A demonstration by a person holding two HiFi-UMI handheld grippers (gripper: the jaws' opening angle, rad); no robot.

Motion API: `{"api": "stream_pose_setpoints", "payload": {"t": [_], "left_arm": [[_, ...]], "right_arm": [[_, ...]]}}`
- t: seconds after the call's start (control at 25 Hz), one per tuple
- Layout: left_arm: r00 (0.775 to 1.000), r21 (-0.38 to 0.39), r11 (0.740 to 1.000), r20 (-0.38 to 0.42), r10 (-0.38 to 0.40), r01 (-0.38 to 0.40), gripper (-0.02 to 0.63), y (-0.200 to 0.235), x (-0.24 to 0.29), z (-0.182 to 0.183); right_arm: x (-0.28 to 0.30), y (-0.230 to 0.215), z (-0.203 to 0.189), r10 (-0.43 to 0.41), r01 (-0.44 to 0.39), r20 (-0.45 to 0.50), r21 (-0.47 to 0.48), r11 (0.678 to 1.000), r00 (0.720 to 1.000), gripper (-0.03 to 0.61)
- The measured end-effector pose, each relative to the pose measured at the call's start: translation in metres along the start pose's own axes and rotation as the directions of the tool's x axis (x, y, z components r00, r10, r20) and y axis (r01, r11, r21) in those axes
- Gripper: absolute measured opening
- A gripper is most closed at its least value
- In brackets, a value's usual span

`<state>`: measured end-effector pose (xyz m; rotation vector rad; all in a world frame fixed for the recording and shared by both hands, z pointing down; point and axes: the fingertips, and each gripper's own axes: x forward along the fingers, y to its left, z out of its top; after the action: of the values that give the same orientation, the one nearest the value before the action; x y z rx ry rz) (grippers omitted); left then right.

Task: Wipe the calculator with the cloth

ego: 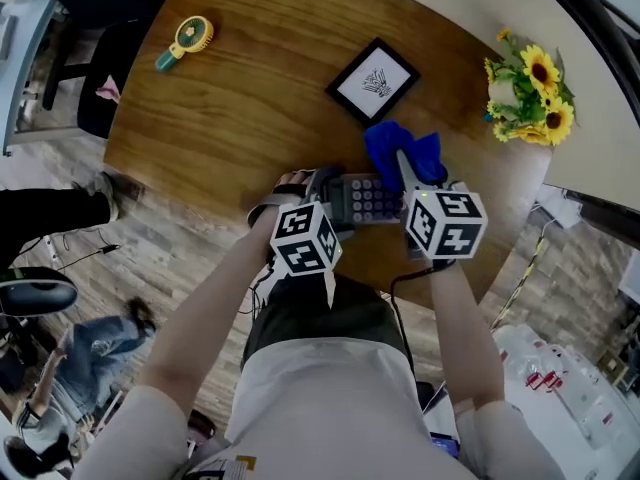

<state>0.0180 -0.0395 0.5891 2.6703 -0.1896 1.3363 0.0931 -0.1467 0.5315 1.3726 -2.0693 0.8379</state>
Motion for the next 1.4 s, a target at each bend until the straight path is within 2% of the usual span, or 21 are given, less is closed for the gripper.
{"api": "stream_pose_setpoints", "payload": {"t": [0.08, 0.28, 0.56, 0.64, 0.76, 0.84, 0.88, 1.0, 1.2, 1.32, 1.4], "left_arm": [[1.0, -0.009, 1.0, -0.018, 0.011, -0.011, 0.471, 0.002, 0.001, 0.0], [0.998, -0.017, 1.0, -0.061, 0.017, -0.018, 0.471, 0.001, 0.001, -0.002], [0.997, -0.013, 1.0, -0.075, 0.018, -0.019, 0.471, 0.001, 0.002, -0.001], [0.997, -0.006, 1.0, -0.071, 0.017, -0.017, 0.471, 0.0, 0.002, -0.001], [0.997, 0.008, 1.0, -0.077, 0.011, -0.01, 0.471, 0.001, 0.002, -0.001], [0.997, 0.011, 1.0, -0.081, 0.01, -0.009, 0.471, 0.002, 0.003, -0.001], [0.997, 0.011, 1.0, -0.08, 0.01, -0.009, 0.471, 0.001, 0.003, -0.001], [0.997, 0.012, 1.0, -0.081, 0.01, -0.009, 0.471, 0.0, 0.002, -0.001], [0.996, 0.014, 1.0, -0.083, 0.014, -0.013, 0.472, 0.001, 0.001, -0.001], [0.996, 0.013, 1.0, -0.082, 0.015, -0.014, 0.471, 0.001, 0.002, -0.001], [0.996, 0.013, 1.0, -0.085, 0.014, -0.013, 0.472, 0.001, 0.002, 0.0]], "right_arm": [[-0.001, 0.005, -0.016, -0.033, 0.031, -0.036, -0.067, 0.997, 0.999, 0.101], [-0.025, 0.017, -0.041, -0.073, 0.063, -0.05, -0.176, 0.982, 0.996, 0.101], [-0.06, 0.026, -0.085, -0.035, 0.006, -0.151, -0.183, 0.983, 0.988, 0.101], [-0.07, 0.027, -0.102, -0.001, -0.034, -0.213, -0.161, 0.986, 0.977, 0.101], [-0.083, 0.024, -0.134, 0.066, -0.087, -0.339, -0.049, 0.995, 0.938, 0.101], [-0.092, 0.017, -0.149, 0.073, -0.08, -0.397, -0.002, 0.997, 0.915, 0.103], [-0.097, 0.013, -0.151, 0.07, -0.07, -0.401, 0.015, 0.997, 0.914, 0.103], [-0.104, 0.004, -0.128, 0.071, -0.051, -0.335, 0.068, 0.996, 0.939, 0.103], [-0.085, -0.002, -0.031, 0.064, -0.053, -0.106, 0.102, 0.993, 0.992, 0.106], [-0.066, -0.003, 0.016, 0.013, -0.013, 0.0, 0.066, 0.998, 1.0, 0.106], [-0.051, -0.001, 0.033, -0.02, 0.019, 0.037, 0.028, 0.999, 0.999, 0.106]]}}
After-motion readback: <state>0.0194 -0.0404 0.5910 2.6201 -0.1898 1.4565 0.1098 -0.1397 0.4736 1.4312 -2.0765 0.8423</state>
